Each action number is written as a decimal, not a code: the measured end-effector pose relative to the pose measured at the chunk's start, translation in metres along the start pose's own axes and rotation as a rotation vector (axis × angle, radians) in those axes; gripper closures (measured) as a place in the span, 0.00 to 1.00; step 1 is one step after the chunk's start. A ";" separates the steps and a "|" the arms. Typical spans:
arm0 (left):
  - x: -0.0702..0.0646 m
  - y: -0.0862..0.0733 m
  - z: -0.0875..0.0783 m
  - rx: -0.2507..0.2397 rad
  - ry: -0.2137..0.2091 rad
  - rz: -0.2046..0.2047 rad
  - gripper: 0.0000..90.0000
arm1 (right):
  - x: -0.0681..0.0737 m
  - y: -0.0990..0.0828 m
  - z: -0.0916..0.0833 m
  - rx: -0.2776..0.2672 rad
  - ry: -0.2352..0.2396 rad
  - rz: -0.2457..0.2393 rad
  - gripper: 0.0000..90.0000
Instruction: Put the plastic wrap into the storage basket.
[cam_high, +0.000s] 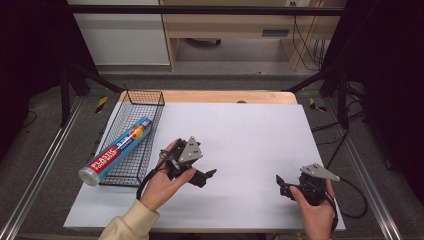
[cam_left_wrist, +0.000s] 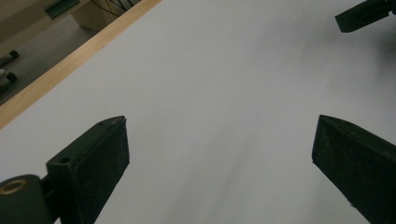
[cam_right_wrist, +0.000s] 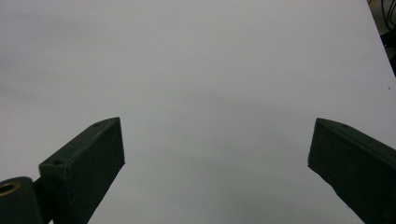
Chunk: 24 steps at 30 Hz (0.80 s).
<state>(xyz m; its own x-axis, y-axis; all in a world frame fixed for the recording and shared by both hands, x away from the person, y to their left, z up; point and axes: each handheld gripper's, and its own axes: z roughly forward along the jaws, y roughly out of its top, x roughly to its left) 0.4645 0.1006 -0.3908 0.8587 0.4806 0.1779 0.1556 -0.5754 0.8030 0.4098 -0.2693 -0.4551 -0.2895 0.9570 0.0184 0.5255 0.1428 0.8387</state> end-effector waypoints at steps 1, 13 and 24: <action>-0.001 -0.001 0.001 0.001 -0.003 0.000 0.05 | 0.000 0.000 0.000 -0.001 0.000 0.000 0.04; -0.008 -0.024 0.013 0.016 -0.024 -0.035 0.05 | 0.000 0.000 0.000 0.004 -0.001 -0.003 0.05; 0.003 -0.051 0.018 0.060 -0.019 -0.094 0.05 | 0.001 -0.001 0.002 0.016 0.003 -0.005 0.05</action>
<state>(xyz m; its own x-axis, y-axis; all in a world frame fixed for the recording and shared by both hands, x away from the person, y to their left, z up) 0.4685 0.1195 -0.4418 0.8478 0.5223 0.0921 0.2645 -0.5670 0.7801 0.4105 -0.2682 -0.4567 -0.2944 0.9555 0.0161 0.5365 0.1513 0.8302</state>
